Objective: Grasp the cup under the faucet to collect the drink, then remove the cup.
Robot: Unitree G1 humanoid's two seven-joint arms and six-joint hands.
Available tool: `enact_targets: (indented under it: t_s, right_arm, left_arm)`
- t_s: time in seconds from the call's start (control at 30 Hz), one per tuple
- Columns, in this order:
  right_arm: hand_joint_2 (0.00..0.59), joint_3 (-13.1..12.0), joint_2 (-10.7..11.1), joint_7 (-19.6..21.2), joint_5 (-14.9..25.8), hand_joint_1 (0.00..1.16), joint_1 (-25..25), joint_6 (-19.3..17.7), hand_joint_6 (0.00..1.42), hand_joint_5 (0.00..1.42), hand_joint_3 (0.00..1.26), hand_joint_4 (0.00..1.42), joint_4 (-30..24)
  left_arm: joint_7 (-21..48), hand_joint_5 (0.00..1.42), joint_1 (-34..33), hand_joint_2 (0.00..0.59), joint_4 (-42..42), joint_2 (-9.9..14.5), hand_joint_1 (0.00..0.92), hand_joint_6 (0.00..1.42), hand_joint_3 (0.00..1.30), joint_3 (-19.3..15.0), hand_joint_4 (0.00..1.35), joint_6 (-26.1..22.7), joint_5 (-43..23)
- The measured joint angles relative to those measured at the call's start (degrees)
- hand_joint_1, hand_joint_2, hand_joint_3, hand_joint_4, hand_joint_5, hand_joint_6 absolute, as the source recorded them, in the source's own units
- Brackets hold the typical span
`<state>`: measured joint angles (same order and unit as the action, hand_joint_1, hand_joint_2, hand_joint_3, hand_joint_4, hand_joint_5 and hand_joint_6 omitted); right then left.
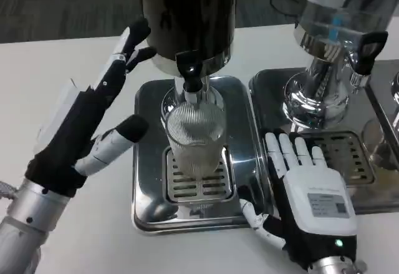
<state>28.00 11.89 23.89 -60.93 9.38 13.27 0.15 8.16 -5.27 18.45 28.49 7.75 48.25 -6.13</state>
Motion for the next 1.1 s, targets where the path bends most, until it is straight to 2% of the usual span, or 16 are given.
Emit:
enact_targets:
  t_s: [0.07, 0.1, 0.3, 0.53, 0.63, 0.73, 0.87, 1.1]
  right_arm:
    - [0.391, 0.0, 0.0, 0.0, 0.0, 0.27, 0.0, 0.0, 0.00, 0.00, 0.00, 0.00, 0.2]
    - [0.391, 0.0, 0.0, 0.0, 0.3, 0.27, -0.1, -0.2, 0.00, 0.00, 0.00, 0.00, 0.4]
    - [0.397, 0.0, -0.1, 0.0, 0.6, 0.28, -0.4, -0.8, 0.00, 0.00, 0.00, 0.00, 1.5]
    - [0.400, -0.3, -0.5, 0.0, 1.6, 0.29, -0.3, -0.8, 0.00, 0.00, 0.00, 0.00, 1.6]
    - [0.403, -0.3, -0.5, 0.0, 1.7, 0.29, -0.2, -0.8, 0.00, 0.00, 0.00, 0.00, 1.6]
    - [0.407, -0.3, -0.6, 0.0, 1.7, 0.30, -0.2, -0.7, 0.00, 0.00, 0.00, 0.00, 1.6]
    - [0.409, -0.3, -0.7, 0.0, 1.8, 0.30, -0.2, -0.7, 0.00, 0.00, 0.00, 0.00, 1.6]
    - [0.410, -0.4, -0.6, 0.0, 2.5, 0.31, -0.3, -0.7, 0.00, 0.00, 0.00, 0.00, 1.7]
  left_arm:
    - [2.9, 0.10, 0.0, 0.097, 0.0, -1.0, 0.000, 0.01, 0.00, -0.1, 0.00, -1.1, -3.0]
    - [5.6, 0.10, 0.0, 0.098, 0.0, -2.4, 0.000, 0.01, 0.00, -0.2, 0.00, -1.8, -5.0]
    - [12.0, 0.13, -2.5, 0.099, 0.8, -6.3, 0.000, 0.05, 0.03, -0.6, 0.00, -4.8, -6.6]
    - [15.2, 0.13, -5.6, 0.100, 2.7, -9.2, 0.000, 0.05, 0.05, -2.2, 0.00, -5.2, -6.2]
    - [16.0, 0.15, -6.1, 0.104, 3.0, -9.6, 0.000, 0.06, 0.08, -2.6, 0.00, -5.3, -5.7]
    - [16.4, 0.23, -6.5, 0.112, 3.0, -10.1, 0.000, 0.12, 0.15, -2.8, 0.02, -5.6, -4.5]
    - [15.0, 0.30, -7.4, 0.112, 3.1, -10.2, 0.000, 0.20, 0.23, -3.6, 0.09, -5.0, 0.3]
    - [13.3, 0.33, -7.5, 0.115, 2.2, -9.6, 0.000, 0.22, 0.27, -4.4, 0.13, -3.1, 5.1]
